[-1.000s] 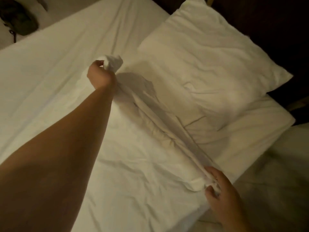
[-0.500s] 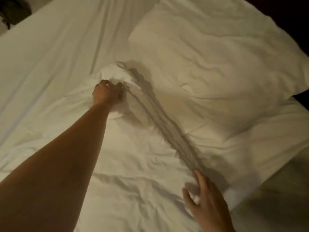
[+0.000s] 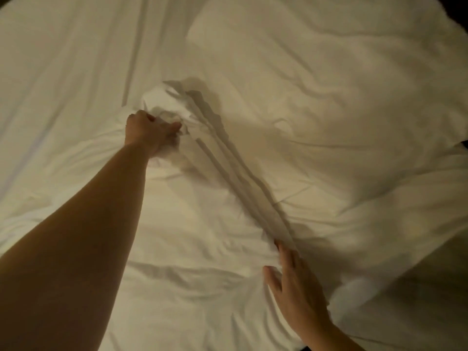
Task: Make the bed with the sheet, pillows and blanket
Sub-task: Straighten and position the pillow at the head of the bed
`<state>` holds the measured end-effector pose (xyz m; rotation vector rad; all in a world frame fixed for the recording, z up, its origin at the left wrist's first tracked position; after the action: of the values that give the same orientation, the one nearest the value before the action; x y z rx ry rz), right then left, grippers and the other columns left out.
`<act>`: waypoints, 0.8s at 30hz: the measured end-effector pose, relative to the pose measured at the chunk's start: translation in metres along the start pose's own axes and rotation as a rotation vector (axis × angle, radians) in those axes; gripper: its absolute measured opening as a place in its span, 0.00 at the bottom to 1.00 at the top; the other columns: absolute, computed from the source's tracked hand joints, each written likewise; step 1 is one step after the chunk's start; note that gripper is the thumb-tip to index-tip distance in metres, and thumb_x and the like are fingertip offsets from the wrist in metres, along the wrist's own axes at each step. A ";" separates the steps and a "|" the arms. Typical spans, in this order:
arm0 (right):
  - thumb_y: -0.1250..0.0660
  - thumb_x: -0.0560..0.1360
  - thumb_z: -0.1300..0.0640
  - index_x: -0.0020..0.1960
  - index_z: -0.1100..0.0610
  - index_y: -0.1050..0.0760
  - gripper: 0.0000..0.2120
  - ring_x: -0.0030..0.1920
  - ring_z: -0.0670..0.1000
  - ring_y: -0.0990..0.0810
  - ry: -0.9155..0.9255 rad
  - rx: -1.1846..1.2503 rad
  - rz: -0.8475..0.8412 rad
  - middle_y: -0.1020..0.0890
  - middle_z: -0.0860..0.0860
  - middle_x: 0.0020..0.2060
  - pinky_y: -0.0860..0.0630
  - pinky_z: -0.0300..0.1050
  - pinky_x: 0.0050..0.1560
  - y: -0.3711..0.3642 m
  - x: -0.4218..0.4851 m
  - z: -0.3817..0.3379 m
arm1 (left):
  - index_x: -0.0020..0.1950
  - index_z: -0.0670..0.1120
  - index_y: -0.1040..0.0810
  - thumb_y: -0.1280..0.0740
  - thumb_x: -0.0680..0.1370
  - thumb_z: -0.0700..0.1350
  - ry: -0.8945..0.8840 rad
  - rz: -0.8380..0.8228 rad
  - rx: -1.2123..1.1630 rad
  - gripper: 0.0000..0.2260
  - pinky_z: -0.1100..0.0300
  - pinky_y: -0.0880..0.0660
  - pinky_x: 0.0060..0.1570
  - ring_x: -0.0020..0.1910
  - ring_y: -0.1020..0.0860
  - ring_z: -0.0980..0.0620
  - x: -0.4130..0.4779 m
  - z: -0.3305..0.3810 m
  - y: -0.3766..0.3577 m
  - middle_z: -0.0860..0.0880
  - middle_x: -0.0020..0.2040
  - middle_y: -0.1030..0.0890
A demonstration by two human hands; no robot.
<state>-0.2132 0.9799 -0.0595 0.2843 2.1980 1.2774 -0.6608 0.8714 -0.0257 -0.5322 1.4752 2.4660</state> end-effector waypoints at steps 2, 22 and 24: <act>0.34 0.76 0.42 0.72 0.55 0.28 0.29 0.49 0.58 0.18 0.013 -0.007 -0.008 0.20 0.54 0.56 0.19 0.52 0.42 -0.004 0.002 0.002 | 0.53 0.44 0.18 0.21 0.64 0.69 -0.026 -0.023 0.064 0.31 0.50 0.17 0.52 0.47 0.16 0.46 0.001 -0.003 0.008 0.47 0.47 0.15; 0.39 0.78 0.41 0.76 0.52 0.32 0.29 0.48 0.56 0.18 0.019 -0.023 0.016 0.21 0.51 0.55 0.19 0.51 0.39 -0.005 0.003 0.001 | 0.52 0.47 0.15 0.30 0.77 0.54 -0.281 0.088 -0.043 0.12 0.53 0.19 0.53 0.50 0.16 0.42 0.013 0.047 0.053 0.43 0.50 0.14; 0.41 0.79 0.40 0.76 0.51 0.31 0.29 0.48 0.56 0.18 0.004 -0.012 0.014 0.21 0.51 0.55 0.19 0.50 0.39 -0.002 0.005 0.002 | 0.52 0.46 0.17 0.34 0.77 0.51 -0.255 0.086 -0.119 0.11 0.56 0.20 0.43 0.46 0.16 0.44 0.017 0.060 0.054 0.45 0.47 0.15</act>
<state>-0.2155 0.9822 -0.0638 0.2938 2.1951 1.2991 -0.7076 0.8992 0.0365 -0.1682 1.2832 2.5847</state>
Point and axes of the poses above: each hand's wrist, its own x-axis towards the middle knuckle, its own y-axis out of the back of the hand, z = x × y, the point moved 1 cm from there along x, towards the middle knuckle
